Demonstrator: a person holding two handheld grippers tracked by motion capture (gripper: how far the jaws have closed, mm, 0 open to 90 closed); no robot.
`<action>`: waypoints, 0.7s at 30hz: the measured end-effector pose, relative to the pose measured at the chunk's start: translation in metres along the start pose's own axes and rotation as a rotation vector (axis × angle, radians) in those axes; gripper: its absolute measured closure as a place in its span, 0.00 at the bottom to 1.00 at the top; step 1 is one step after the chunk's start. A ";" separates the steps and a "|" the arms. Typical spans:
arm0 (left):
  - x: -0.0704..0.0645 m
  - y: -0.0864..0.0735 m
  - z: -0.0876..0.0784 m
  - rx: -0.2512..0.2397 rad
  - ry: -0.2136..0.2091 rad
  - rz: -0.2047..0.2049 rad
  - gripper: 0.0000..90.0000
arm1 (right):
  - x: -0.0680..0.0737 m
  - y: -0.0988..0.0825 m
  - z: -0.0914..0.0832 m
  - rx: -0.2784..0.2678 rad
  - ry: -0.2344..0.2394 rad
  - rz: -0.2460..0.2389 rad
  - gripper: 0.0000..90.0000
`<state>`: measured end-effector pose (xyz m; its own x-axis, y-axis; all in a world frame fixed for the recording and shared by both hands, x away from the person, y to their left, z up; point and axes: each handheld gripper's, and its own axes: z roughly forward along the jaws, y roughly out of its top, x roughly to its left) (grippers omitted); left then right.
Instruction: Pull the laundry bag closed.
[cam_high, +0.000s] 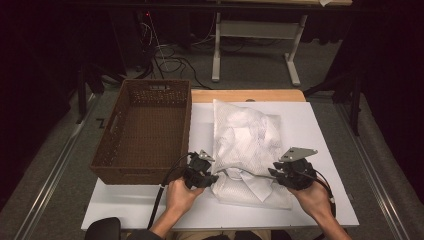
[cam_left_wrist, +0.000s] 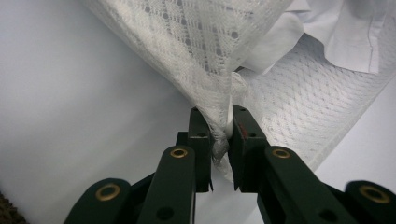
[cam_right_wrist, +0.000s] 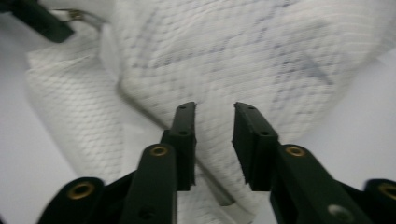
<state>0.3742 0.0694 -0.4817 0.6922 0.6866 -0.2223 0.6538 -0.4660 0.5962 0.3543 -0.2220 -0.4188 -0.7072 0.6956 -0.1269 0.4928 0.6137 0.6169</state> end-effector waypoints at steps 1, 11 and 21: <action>0.000 0.000 0.000 -0.002 -0.001 -0.001 0.89 | 0.004 0.000 0.002 0.011 0.012 -0.019 0.88; 0.001 0.000 -0.002 -0.008 -0.009 -0.004 0.90 | 0.012 0.001 0.052 0.118 0.069 -0.057 0.96; 0.002 0.001 -0.002 -0.013 -0.017 -0.001 0.91 | -0.006 0.018 0.092 0.156 0.035 -0.041 0.97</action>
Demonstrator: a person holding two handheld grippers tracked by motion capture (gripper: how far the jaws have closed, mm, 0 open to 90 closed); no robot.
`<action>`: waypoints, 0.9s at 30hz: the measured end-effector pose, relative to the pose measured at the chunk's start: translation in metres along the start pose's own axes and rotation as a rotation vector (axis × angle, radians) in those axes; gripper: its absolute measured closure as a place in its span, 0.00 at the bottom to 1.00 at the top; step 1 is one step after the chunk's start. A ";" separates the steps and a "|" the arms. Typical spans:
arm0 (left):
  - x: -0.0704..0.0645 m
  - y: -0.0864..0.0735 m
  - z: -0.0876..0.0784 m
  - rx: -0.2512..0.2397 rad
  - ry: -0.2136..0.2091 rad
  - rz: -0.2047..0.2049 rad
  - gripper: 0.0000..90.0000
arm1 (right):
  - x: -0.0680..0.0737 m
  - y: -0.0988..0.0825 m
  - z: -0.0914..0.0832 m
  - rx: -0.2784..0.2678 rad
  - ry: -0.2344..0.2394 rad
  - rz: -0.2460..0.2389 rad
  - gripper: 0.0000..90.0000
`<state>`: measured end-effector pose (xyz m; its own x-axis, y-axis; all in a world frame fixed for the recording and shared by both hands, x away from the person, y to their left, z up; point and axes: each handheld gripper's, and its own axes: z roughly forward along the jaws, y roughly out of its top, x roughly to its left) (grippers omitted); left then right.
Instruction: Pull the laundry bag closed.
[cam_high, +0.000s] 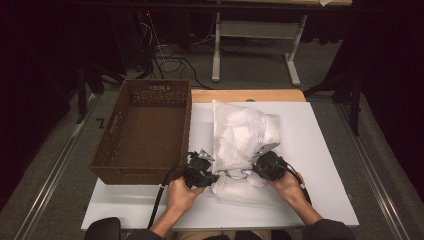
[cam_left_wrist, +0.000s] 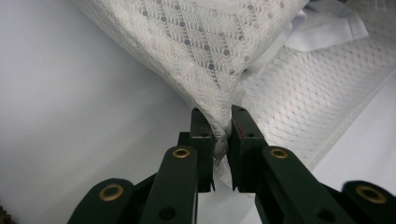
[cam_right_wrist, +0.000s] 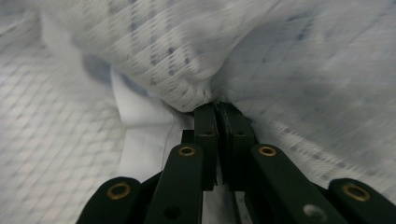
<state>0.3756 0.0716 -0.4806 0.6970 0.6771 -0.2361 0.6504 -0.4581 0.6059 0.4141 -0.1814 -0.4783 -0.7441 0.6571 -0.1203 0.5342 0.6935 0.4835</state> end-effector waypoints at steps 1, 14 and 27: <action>0.000 0.000 0.000 0.000 0.000 0.001 0.91 | -0.003 0.002 0.001 -0.012 -0.014 0.021 0.97; 0.003 0.000 -0.001 -0.010 -0.004 0.004 0.88 | -0.015 0.019 0.007 -0.073 -0.081 0.067 0.89; -0.005 -0.006 -0.015 -0.015 0.005 0.005 0.75 | 0.025 0.010 -0.028 -0.115 0.002 -0.046 0.88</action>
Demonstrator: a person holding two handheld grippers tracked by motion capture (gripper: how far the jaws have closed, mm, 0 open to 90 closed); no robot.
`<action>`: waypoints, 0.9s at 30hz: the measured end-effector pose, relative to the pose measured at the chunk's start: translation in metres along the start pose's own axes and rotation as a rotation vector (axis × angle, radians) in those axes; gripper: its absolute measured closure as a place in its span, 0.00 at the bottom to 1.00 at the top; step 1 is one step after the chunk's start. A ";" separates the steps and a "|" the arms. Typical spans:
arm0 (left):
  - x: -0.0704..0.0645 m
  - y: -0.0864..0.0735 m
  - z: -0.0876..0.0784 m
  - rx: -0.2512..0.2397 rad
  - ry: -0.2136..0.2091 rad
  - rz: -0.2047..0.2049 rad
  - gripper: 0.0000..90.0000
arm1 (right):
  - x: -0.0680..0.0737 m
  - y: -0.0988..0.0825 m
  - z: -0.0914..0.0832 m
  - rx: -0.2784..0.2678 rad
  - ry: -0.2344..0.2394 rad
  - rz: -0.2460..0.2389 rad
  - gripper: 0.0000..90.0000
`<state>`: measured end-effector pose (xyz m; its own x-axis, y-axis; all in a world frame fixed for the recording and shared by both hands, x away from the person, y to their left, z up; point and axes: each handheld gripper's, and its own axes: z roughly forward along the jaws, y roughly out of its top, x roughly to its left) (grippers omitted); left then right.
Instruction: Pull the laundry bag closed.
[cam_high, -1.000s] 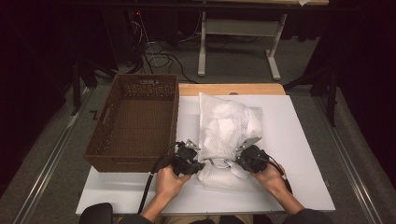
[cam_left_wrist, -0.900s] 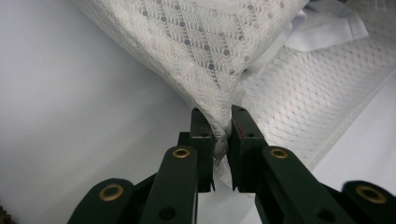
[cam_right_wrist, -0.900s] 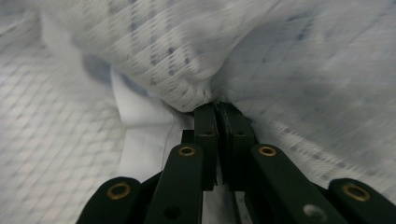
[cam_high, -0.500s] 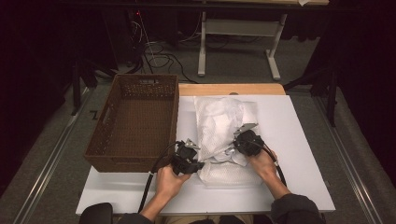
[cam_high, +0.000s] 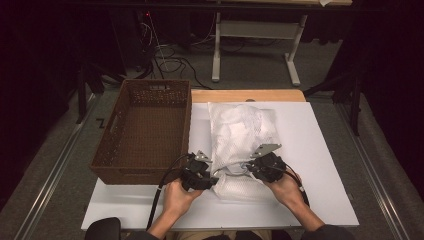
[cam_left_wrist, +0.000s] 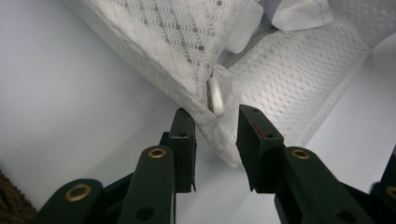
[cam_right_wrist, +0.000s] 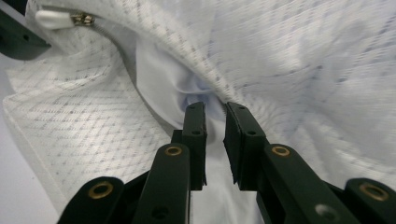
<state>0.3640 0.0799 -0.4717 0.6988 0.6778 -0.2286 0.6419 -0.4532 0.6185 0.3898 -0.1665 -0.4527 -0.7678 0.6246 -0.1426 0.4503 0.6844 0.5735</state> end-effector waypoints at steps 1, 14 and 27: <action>0.001 -0.001 -0.001 -0.003 0.001 -0.003 0.76 | 0.001 0.000 0.002 0.010 0.001 0.004 0.88; 0.001 -0.005 -0.006 0.008 0.095 -0.030 0.80 | 0.001 -0.005 0.013 0.054 0.000 0.005 0.88; 0.001 0.010 0.005 -0.025 0.095 -0.059 0.69 | 0.004 -0.007 0.022 0.073 0.000 -0.013 0.86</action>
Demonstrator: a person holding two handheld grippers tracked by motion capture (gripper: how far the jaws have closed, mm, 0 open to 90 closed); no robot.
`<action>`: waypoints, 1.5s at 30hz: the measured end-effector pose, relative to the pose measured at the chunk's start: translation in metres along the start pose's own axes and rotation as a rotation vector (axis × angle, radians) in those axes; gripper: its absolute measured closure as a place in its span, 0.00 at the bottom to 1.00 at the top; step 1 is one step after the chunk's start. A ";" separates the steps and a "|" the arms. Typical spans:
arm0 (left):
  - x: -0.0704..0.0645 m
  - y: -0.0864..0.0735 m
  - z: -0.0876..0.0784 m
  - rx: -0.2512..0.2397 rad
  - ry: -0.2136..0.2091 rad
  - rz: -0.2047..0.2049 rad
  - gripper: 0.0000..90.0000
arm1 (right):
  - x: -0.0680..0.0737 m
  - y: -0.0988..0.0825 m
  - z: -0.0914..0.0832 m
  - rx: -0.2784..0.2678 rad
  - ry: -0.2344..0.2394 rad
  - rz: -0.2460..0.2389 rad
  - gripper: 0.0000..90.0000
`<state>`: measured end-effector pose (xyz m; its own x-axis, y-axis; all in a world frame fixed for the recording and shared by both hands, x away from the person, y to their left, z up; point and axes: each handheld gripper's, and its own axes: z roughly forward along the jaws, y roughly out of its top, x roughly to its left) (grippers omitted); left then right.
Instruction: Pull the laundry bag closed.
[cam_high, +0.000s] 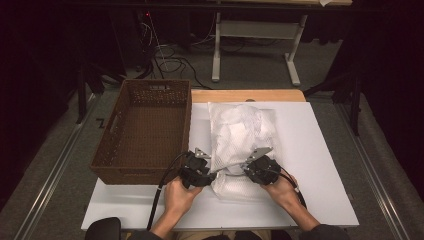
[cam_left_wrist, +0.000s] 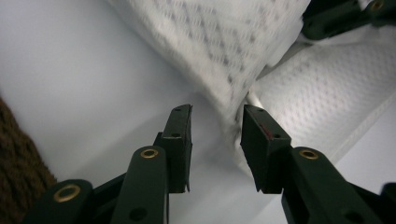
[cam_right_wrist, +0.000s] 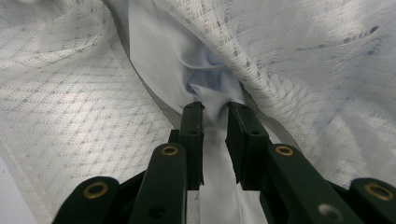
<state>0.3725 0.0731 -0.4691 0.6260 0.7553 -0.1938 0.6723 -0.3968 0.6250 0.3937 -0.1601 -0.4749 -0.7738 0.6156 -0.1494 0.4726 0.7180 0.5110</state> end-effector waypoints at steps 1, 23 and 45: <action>-0.002 0.003 0.001 -0.006 0.000 0.006 0.69 | 0.000 0.000 0.000 0.004 0.003 0.005 0.85; 0.002 -0.004 -0.001 -0.021 -0.083 0.054 0.94 | 0.010 0.005 -0.011 -0.060 0.082 -0.002 0.85; 0.001 -0.003 -0.002 -0.037 -0.134 0.042 0.95 | 0.029 0.029 0.002 -0.090 0.218 -0.009 0.85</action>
<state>0.3705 0.0764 -0.4699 0.7023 0.6609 -0.2647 0.6307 -0.4052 0.6618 0.3856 -0.1204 -0.4661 -0.8554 0.5173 0.0271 0.4331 0.6857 0.5850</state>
